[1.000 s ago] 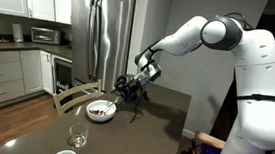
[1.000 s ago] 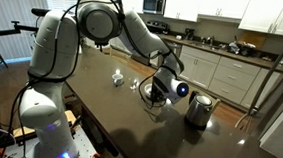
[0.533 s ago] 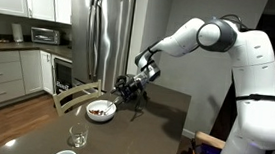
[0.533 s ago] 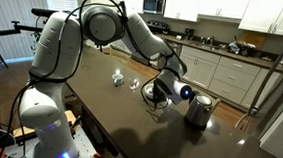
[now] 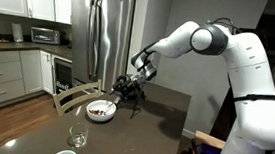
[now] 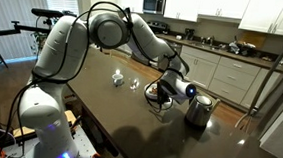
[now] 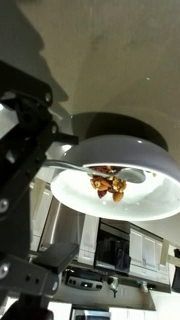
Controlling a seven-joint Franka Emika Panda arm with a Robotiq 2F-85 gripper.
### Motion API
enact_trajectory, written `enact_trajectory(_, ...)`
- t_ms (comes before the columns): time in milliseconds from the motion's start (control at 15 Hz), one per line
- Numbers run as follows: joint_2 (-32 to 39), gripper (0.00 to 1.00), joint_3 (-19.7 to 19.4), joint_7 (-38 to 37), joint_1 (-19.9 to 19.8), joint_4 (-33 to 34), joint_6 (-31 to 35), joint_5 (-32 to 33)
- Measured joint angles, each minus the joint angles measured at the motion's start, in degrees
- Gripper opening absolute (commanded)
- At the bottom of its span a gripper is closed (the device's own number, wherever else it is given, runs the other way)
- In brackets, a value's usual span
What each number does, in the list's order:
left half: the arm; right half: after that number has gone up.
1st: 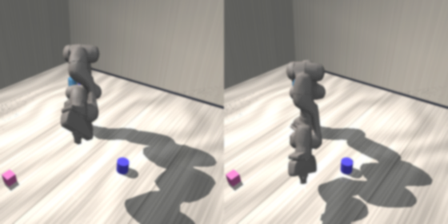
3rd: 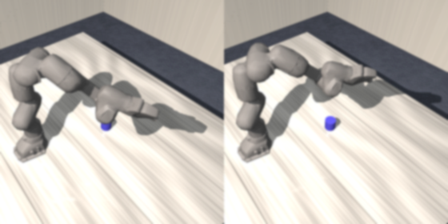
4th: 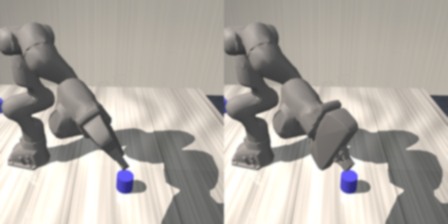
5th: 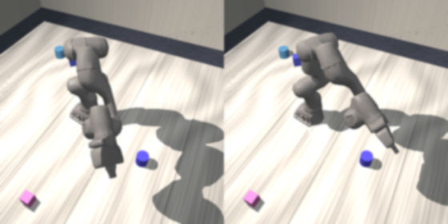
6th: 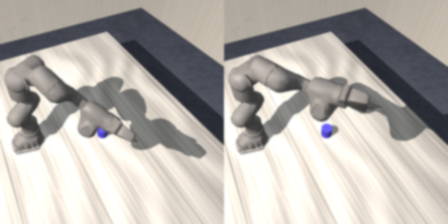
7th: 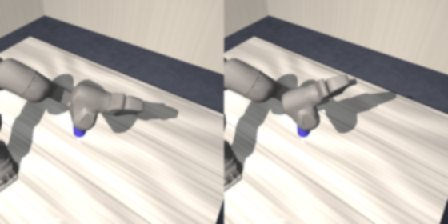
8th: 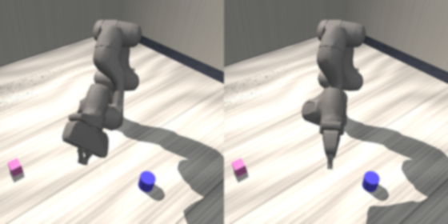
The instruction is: Use the spoon to put some of the contents in the white bowl into the glass
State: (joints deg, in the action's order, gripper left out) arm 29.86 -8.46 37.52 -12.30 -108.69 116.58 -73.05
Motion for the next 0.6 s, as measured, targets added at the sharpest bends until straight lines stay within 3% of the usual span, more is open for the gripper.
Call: enact_trajectory(600,1.50,0.09,-0.04,0.00,-0.17,2.28,0.00,1.03)
